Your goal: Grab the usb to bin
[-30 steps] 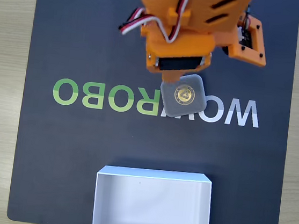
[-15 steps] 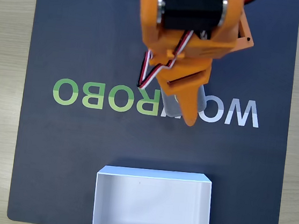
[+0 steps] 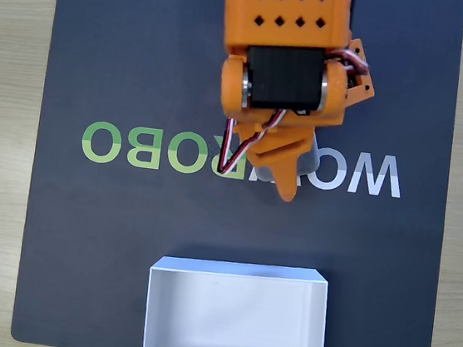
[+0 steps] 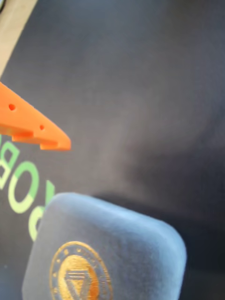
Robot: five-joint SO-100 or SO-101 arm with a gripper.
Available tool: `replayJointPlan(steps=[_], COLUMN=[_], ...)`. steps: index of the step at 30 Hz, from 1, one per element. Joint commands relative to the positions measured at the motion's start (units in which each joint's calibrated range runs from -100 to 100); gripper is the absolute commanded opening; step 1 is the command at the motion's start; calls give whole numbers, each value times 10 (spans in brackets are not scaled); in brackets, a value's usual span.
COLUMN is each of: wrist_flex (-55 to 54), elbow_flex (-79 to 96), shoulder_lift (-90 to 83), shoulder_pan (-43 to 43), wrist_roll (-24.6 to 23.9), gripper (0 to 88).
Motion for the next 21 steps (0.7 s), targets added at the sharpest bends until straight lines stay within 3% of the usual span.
replayJointPlan(steps=[1,21], wrist_flex=[-2,-62], elbow_flex=[-12,-14], shoulder_lift=[7,74], shoulder_pan=[-14,-35], wrist_roll=[-1,-1], gripper=[497,496])
